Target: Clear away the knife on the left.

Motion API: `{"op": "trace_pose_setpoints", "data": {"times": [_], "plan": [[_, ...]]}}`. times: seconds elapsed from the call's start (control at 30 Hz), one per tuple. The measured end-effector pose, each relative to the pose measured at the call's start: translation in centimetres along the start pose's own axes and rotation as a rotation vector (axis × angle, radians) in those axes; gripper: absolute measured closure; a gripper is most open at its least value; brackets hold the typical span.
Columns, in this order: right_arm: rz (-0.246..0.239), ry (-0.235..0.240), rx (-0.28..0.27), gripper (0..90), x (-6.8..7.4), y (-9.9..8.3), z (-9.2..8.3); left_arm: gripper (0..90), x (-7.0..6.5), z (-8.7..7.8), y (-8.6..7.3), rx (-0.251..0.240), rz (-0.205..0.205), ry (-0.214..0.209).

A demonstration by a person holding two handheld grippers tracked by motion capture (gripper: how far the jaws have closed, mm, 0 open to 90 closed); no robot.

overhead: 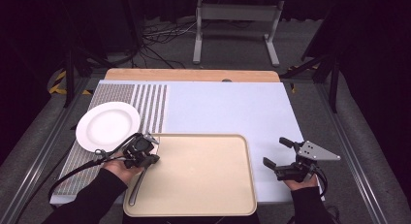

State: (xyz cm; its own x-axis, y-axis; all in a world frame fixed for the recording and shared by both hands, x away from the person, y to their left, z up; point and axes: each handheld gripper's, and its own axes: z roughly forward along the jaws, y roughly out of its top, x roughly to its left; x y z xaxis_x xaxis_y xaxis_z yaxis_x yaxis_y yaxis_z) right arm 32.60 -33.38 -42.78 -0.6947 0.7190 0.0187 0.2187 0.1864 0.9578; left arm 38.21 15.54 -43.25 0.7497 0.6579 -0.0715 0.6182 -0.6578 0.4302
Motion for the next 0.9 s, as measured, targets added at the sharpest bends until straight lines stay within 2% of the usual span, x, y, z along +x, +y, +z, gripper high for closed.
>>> {"op": "trace_pose_setpoints", "data": {"times": [0.1,0.13,0.23,0.4,0.7,0.9], "plan": [[-0.001,0.001,0.000,0.7,0.0,0.0,0.0,90.0,0.2,-0.1,-0.3,-0.004,-0.013,0.004],[-0.001,0.001,0.000,0.7,0.0,0.0,0.0,90.0,0.4,-0.2,-0.4,-0.001,-0.005,0.008],[-0.001,0.001,0.000,0.7,0.0,0.0,0.0,90.0,0.5,-0.4,-0.8,-0.006,-0.034,0.004],[-0.001,0.001,0.002,0.7,0.0,0.0,0.1,90.0,0.8,-0.6,-1.2,0.001,-0.039,0.014],[-0.002,0.001,0.005,0.7,0.1,0.0,0.1,90.0,1.2,-1.1,-2.1,0.004,-0.073,0.014],[-0.003,0.001,0.006,0.7,0.1,0.0,0.1,90.0,1.2,-1.1,-2.2,0.006,-0.062,0.015]]}}
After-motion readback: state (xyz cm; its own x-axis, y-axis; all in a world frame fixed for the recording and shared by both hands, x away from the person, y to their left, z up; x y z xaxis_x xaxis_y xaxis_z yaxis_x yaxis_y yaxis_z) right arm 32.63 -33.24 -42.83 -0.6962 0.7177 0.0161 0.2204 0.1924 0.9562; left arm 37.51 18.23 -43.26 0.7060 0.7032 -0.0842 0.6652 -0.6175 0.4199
